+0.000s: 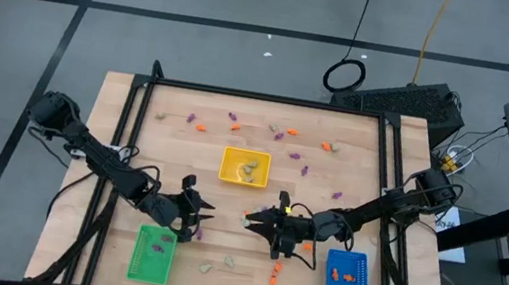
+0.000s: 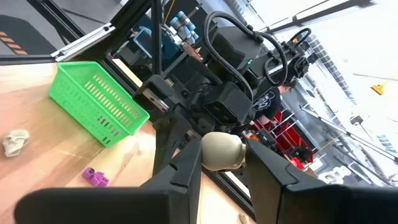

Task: Sort Halloween decoration
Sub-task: Put the white skull toy in the yellow basket

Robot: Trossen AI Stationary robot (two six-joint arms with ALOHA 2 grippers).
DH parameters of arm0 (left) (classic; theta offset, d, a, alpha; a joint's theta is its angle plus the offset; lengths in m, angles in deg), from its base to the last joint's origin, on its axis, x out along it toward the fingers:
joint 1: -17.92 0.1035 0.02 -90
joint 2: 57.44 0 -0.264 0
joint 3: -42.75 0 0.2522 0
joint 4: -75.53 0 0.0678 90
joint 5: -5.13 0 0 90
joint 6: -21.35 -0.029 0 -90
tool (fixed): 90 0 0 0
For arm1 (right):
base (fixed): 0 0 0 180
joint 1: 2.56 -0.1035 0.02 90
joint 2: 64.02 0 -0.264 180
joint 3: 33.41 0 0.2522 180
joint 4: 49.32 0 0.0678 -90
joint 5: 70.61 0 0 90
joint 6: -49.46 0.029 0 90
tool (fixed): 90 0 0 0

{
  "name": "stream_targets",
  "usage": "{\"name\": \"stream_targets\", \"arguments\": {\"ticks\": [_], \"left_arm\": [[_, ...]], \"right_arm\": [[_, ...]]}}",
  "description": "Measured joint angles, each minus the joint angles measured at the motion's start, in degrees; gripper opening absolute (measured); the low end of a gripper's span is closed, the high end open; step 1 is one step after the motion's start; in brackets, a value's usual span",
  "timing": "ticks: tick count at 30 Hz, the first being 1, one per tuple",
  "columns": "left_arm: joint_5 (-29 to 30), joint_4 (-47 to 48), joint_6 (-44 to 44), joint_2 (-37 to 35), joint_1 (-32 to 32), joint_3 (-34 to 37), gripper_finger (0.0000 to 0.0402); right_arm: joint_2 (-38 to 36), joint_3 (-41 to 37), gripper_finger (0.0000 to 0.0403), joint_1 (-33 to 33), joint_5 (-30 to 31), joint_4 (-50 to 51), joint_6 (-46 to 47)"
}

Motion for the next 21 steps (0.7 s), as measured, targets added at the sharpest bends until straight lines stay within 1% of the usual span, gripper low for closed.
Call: {"name": "stream_targets", "arguments": {"ticks": [5, 12, 21], "left_arm": [[0.0, 0.0, 0.0, 0.0, 0.0, -0.02, 0.0107], [0.0, 0.0, 0.02, 0.0, 0.0, -0.02, 0.0107], [0.0, -0.03, 0.07, 0.0, 0.0, -0.01, 0.0107]], "right_arm": [[-0.01, 0.0, 0.0083, 0.01, -0.03, 0.4, 1.23], [-0.01, 0.0, 0.0083, 0.01, -0.09, 0.69, 16.3], [-0.01, 0.02, 0.0083, 0.01, -0.11, 1.29, 30.95]]}}
